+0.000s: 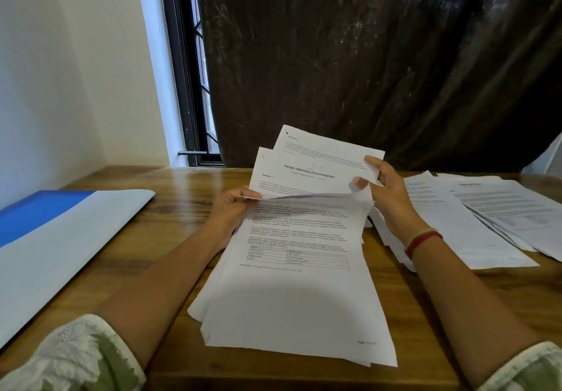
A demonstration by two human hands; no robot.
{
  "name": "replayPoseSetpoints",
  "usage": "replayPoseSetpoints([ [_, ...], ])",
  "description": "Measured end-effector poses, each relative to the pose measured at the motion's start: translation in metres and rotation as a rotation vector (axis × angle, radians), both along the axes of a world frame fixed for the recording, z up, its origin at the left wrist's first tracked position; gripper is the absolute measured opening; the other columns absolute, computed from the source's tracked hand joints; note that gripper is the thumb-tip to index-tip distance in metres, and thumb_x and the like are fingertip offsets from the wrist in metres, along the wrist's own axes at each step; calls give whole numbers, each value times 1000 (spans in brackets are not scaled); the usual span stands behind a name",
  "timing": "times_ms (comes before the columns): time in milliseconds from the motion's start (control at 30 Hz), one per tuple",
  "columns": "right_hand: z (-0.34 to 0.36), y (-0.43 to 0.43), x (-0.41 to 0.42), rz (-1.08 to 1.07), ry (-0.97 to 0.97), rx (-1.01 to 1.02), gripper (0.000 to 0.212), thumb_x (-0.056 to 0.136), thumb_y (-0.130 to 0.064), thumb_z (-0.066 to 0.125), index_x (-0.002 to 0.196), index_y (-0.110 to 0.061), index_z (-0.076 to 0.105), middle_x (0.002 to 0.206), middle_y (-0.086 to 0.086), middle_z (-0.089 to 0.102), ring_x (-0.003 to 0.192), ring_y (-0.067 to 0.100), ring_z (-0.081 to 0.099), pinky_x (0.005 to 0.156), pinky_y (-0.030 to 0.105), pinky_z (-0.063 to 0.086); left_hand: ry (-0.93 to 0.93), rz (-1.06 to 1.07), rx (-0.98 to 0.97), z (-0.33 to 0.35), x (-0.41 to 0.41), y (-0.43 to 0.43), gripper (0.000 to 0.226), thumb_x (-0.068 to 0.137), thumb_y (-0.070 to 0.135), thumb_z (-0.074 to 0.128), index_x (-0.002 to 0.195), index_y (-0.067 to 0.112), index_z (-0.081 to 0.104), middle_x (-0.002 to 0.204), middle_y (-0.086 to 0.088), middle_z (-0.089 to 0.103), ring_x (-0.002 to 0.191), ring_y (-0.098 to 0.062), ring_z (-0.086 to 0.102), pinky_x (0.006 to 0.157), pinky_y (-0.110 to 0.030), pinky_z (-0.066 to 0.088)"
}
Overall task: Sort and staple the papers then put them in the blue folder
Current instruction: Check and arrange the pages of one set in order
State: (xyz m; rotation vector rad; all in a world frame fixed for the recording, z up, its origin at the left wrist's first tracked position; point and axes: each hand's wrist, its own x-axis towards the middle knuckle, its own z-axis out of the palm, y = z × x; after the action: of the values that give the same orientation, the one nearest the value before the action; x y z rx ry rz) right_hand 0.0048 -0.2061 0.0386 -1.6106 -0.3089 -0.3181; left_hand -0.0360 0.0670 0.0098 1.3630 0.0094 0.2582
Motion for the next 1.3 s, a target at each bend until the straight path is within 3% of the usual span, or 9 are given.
replayPoseSetpoints([
  [200,-4,-3,5,-30,92,35,17,90,-11,68,92,-26,62,88,-14,69,89,20,67,54,17,51,21,13,-59,2,1,2,29,82,-13,62,64,9,66,98,-13,73,83,-33,70,65,-36,58],
  [433,10,-3,-7,154,99,87,13,84,-13,71,80,-25,70,96,-10,74,98,26,66,84,42,55,9,58,-62,-2,5,6,29,80,-7,67,62,16,67,91,-12,70,84,-32,66,67,-34,54],
  [533,13,0,-13,258,91,47,10,81,-25,70,87,-33,74,103,-9,73,105,26,64,90,45,53,-22,119,-66,-2,6,9,20,77,-10,68,82,10,69,93,-16,70,87,-35,66,70,-35,57],
  [667,13,5,-18,284,113,20,33,62,-45,76,93,-33,74,105,-8,73,110,27,63,95,51,50,-99,164,-41,1,1,10,41,74,-17,68,104,8,56,95,-10,72,82,-25,70,60,-28,58],
  [800,12,3,-15,268,112,126,70,39,-77,79,95,-37,73,107,-12,72,110,23,62,93,44,51,-82,138,2,0,1,10,24,80,-11,67,100,0,62,99,-17,72,88,-31,70,69,-35,60],
  [867,12,3,-16,265,147,180,81,40,-82,74,102,-30,72,112,-15,70,112,23,61,93,42,52,-42,141,9,0,2,9,12,82,-6,67,88,3,63,100,-20,70,90,-36,67,74,-39,59],
  [1033,13,9,-20,215,126,112,87,47,-88,64,104,-23,73,114,-13,70,109,23,64,89,41,54,-60,101,-7,4,1,6,17,85,-5,64,75,9,62,111,-14,69,99,-35,66,83,-44,56],
  [1167,17,13,-26,225,154,121,71,65,-79,36,90,-20,67,87,-4,76,83,19,71,69,28,55,-63,109,-30,7,5,13,7,85,-3,64,90,1,67,122,-8,66,109,-31,64,94,-48,52],
  [1300,10,19,-25,266,233,122,60,86,-71,23,96,-28,64,82,-8,76,76,16,73,61,27,55,-16,67,-34,3,7,19,13,88,1,63,100,-1,62,119,-22,65,110,-42,61,97,-56,48],
])
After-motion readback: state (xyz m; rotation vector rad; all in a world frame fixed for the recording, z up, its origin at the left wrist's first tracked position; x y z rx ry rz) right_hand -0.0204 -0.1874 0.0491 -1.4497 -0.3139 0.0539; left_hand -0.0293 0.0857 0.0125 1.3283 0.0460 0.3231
